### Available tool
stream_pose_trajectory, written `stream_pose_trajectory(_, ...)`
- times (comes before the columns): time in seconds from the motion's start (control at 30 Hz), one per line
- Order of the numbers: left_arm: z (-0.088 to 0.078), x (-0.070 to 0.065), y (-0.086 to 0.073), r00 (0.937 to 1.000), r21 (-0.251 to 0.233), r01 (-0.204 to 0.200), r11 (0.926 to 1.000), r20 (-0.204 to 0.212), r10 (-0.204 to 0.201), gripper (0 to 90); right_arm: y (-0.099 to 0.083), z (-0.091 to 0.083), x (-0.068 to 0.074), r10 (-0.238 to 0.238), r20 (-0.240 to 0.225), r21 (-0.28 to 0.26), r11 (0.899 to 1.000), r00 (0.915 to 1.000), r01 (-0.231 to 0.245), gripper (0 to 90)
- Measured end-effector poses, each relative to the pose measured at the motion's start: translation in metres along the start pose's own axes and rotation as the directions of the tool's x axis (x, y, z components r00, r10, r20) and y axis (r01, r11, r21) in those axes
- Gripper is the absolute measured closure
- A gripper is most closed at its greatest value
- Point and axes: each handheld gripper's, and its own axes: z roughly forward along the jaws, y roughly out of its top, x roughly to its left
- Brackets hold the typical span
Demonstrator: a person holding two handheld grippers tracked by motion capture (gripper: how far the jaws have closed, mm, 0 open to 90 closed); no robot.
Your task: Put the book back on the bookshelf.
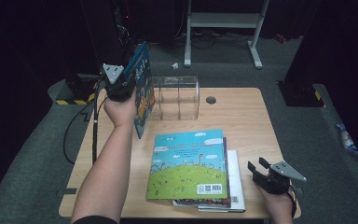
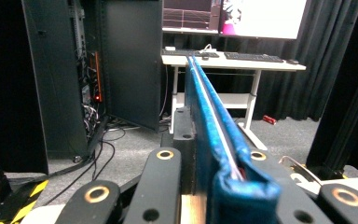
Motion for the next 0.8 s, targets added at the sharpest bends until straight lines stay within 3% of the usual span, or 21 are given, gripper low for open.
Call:
stream_pose_trajectory(0.4, 0.018, 0.0, -0.013, 0.9999, -0.003, 0.003, 1.0, -0.016, -0.003, 83.1, -0.001, 0.001, 0.001, -0.003, 0.001, 0.004, 1.0, 1.0, 0.003, 46.3)
stream_pose_trajectory(0.8, 0.016, 0.003, -0.023, 0.9998, -0.015, 0.001, 0.9999, -0.022, -0.001, 82.8, -0.001, 0.002, 0.002, -0.007, -0.005, 0.007, 1.0, 1.0, 0.007, 46.3)
